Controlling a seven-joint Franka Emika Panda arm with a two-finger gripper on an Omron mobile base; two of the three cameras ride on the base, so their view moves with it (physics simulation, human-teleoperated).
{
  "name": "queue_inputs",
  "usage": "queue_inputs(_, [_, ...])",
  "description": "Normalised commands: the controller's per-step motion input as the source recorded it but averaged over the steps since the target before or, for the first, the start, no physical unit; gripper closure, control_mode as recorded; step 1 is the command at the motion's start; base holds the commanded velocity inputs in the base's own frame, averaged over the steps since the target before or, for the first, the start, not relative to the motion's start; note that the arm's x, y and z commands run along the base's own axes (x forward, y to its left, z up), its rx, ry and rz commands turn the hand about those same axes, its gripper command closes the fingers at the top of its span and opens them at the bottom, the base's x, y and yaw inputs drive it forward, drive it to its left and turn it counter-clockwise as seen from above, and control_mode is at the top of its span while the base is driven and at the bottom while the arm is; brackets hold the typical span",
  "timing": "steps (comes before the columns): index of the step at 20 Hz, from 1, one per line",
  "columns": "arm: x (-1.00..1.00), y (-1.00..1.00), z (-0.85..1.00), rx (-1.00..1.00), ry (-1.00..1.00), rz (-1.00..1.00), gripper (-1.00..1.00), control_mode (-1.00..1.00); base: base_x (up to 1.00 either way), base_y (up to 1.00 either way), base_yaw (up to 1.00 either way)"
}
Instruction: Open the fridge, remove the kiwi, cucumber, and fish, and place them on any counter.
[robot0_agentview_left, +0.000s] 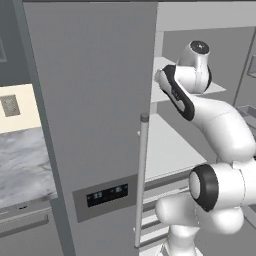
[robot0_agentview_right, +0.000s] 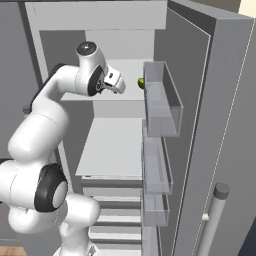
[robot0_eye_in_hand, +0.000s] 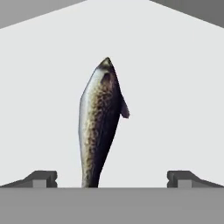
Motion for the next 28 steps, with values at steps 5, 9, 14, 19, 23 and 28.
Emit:
queue_inputs(5, [0.57, 0.00, -0.27, -0.03, -0.01, 0.00, -1.00, -1.00, 0.00, 0.00, 0.00])
queue_inputs(9, [0.52, 0.00, -0.27, -0.01, -0.03, 0.00, -1.00, -1.00, 0.00, 0.00, 0.00])
queue_inputs(14, [0.39, 0.00, -0.31, 0.00, -0.01, 0.00, -1.00, -1.00, 0.00, 0.00, 0.00])
queue_inputs(19, [0.06, -0.13, -0.32, 0.00, 0.00, 0.00, -1.00, -1.00, 0.00, 0.00, 0.00])
queue_inputs(23, [0.00, -0.08, -0.35, 0.00, 0.00, 0.00, 1.00, -1.00, 0.00, 0.00, 0.00])
queue_inputs(28, [0.00, 0.00, -0.40, 0.00, 0.00, 0.00, 1.00, -1.00, 0.00, 0.00, 0.00])
